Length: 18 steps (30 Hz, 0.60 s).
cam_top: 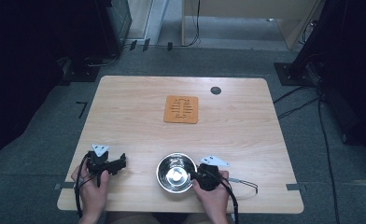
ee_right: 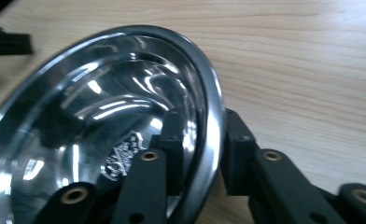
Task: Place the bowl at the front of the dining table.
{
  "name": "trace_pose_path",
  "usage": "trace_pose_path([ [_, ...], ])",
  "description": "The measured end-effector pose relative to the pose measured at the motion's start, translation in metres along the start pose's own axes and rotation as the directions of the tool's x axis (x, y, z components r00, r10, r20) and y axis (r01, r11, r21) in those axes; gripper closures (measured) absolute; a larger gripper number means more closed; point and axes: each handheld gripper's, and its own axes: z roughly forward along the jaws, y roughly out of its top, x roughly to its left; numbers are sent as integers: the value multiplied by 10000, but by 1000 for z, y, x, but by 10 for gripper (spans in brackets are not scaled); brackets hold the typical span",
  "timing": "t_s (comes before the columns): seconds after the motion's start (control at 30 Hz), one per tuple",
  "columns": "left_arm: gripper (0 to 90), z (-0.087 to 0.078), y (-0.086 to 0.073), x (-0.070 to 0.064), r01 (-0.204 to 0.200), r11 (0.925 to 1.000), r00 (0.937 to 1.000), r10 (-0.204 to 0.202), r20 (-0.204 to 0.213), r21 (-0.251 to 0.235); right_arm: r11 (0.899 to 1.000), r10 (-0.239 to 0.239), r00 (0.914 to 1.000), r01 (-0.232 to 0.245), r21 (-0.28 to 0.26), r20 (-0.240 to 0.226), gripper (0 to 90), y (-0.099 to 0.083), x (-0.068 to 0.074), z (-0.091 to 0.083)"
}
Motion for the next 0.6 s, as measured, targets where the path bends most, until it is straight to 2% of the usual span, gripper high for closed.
trace_pose_path([
  [0.07,92,0,0,0,13,10000,10000,-13,5,1,10000,26,9999,-27,-85,-104,803,1,-1,2],
  [0.17,93,0,0,0,12,10000,10000,-12,4,1,9991,347,9979,-359,-216,-556,817,2,-3,5],
  [0.27,93,0,0,0,10,10000,10000,-10,6,-1,9946,853,9889,-918,-486,-1215,845,4,-4,4],
  [0.3,92,0,0,0,10,10000,10000,-10,6,-1,9939,864,9874,-947,-573,-1328,846,4,-4,4],
  [0.4,92,1,1,-1,23,10000,10000,-23,-11,-11,9938,759,9907,-845,-725,-1133,847,7,-2,4],
  [0.6,92,1,1,-1,25,10000,10000,-25,-10,-11,9913,928,9896,-1022,-827,-1100,848,9,-4,8],
])
